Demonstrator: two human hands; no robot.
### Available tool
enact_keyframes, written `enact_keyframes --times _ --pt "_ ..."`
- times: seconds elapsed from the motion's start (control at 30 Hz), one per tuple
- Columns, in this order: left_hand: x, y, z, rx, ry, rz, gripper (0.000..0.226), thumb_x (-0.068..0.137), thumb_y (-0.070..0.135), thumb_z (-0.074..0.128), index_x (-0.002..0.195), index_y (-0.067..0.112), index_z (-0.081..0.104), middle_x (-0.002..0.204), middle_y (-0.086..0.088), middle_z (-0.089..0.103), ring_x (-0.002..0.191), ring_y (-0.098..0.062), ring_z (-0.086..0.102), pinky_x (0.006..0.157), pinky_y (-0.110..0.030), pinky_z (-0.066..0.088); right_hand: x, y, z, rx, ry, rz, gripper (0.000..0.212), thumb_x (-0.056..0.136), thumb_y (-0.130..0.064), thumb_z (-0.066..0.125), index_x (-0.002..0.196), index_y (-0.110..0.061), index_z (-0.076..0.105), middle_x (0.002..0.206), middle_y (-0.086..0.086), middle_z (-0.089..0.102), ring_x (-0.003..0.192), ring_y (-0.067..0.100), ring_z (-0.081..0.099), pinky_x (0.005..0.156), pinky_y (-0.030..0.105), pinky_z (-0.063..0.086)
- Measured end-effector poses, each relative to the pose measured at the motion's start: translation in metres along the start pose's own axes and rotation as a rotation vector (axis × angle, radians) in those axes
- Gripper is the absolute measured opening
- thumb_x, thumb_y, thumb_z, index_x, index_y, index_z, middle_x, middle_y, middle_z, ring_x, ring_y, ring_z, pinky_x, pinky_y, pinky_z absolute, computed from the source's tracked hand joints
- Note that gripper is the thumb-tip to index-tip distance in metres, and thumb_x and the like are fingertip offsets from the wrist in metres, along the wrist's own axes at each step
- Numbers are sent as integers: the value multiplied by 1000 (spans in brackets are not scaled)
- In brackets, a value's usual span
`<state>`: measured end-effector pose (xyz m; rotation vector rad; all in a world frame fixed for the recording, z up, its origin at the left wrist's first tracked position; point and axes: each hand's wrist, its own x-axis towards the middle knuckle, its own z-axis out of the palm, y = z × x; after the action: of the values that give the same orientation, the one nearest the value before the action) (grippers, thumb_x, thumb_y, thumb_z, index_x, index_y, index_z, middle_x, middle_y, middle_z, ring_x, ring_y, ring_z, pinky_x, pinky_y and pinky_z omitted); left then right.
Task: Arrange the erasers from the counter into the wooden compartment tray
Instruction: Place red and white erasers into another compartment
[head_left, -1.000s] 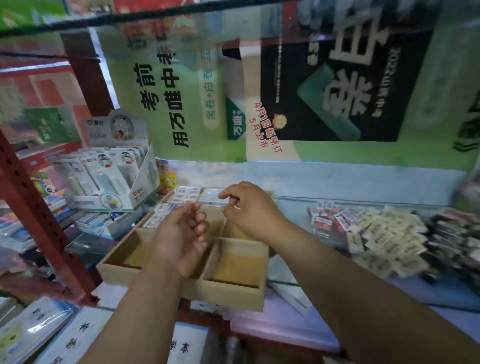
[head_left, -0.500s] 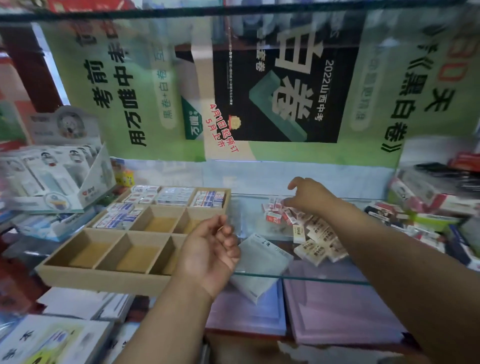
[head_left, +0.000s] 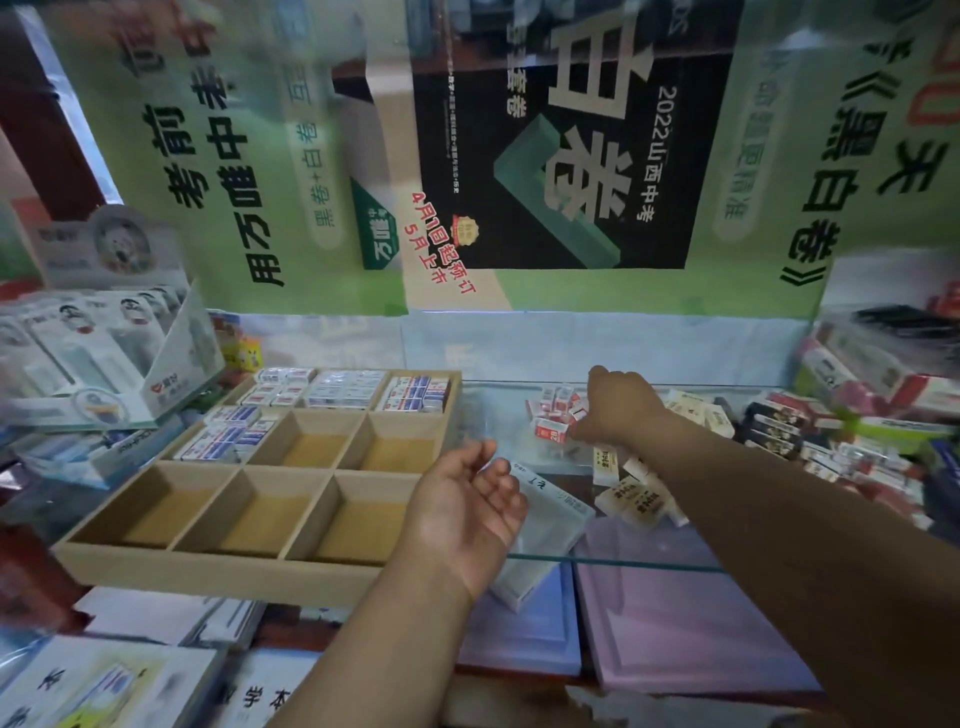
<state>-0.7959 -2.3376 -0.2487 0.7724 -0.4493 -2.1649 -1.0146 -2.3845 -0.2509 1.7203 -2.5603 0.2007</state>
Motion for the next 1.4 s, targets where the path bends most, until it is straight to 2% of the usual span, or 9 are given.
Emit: enact_keyframes --times 0.2,0.37,0.5,0.67,0.8,0.97,1.1,1.17,1.4 --pt "12 8 20 -77 30 -50 37 92 43 55 109 10 58 116 -20 56 112 -39 54 98 -54 44 -23 -28 -57 604 -111 -171 34 70 -25 75 93 -13 54 80 0 56 69 14 51 60 28 38" --pt "16 12 36 -299 -49 -42 34 90 41 59 103 8 60 111 -22 63 100 -39 63 75 -49 57 -38 -51 -81 583 -359 -440 26 77 -28 76 93 -19 58 82 -9 59 71 8 52 65 25 41" --pt "19 22 25 -314 21 -38 15 92 27 55 84 15 60 100 -15 60 70 -28 64 41 -21 49 7 -26 -79 530 -59 -139 38 87 -46 62 104 -12 59 105 3 61 94 20 56 80 30 41" --pt "18 27 14 -255 31 -24 16 93 28 52 85 17 61 90 -10 61 56 -26 67 39 -17 47 37 -25 -11 81 -170 4 67 85 -66 48 128 -14 47 124 7 59 112 28 55 86 34 43" --pt "18 32 11 -210 31 -10 17 92 27 54 84 15 63 91 -11 62 57 -27 69 42 -19 50 48 -39 12 42 -97 -21 41 86 -46 54 113 -14 50 117 9 60 103 28 55 74 31 41" --pt "13 42 -1 -185 10 -20 13 89 20 52 80 17 62 73 -7 62 56 -23 65 37 -15 44 46 -45 -3 243 -101 2 32 85 -26 59 112 -10 55 110 10 61 101 28 58 75 29 43" --pt "6 64 -15 11 6 42 3 80 21 59 82 20 60 66 -4 59 51 -17 60 31 -11 34 16 -68 -41 1069 -214 -107 13 84 -11 65 96 -14 61 67 7 59 56 15 50 50 24 33" --pt "2 73 -20 111 11 59 13 76 30 63 85 21 59 63 -5 59 51 -17 57 31 -10 32 -1 -84 -50 1284 -355 -236 17 83 -4 62 94 -18 62 69 8 56 54 12 47 51 24 27" --pt "-18 93 -32 255 -35 118 24 84 39 61 81 15 63 62 -2 63 42 -12 57 29 -10 30 -36 -148 -37 1280 -513 -490 27 86 -7 59 97 -29 68 80 8 61 65 10 51 56 26 33"
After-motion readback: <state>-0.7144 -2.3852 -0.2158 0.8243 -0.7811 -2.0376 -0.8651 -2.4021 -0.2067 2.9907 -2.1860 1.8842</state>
